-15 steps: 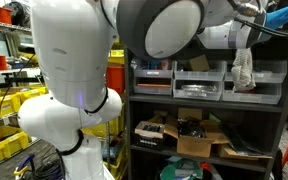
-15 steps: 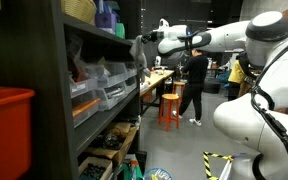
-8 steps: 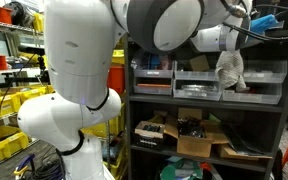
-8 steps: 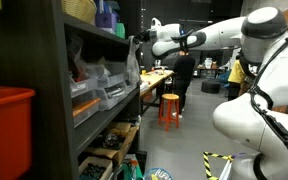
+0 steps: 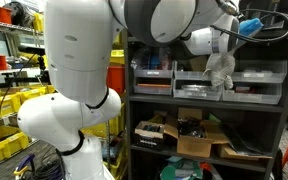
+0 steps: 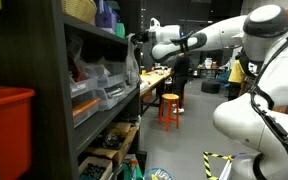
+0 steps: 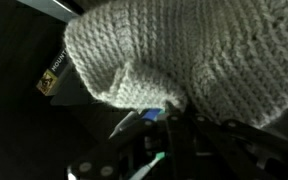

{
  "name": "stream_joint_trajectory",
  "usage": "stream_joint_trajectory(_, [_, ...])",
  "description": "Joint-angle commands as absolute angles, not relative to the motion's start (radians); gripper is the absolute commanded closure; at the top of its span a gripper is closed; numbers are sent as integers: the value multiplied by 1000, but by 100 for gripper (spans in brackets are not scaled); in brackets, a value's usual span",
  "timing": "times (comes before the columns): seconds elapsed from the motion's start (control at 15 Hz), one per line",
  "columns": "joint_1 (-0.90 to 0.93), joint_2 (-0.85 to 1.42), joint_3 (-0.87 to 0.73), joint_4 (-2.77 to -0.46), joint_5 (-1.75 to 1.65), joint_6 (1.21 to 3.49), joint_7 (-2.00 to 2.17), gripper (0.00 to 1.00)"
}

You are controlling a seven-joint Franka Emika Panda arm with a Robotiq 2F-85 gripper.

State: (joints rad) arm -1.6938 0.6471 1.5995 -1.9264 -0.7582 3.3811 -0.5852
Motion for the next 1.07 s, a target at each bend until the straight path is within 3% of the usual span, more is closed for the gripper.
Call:
stream_joint_trajectory(0.0, [-1747, 617, 1633, -2002, -782, 3416, -583, 99])
stream_joint_trajectory(0.53, [-1844, 648, 1733, -2119, -852, 3462, -620, 99])
stream_joint_trajectory(1.0, [-1830, 626, 1723, -2071, -807, 3461, -605, 99])
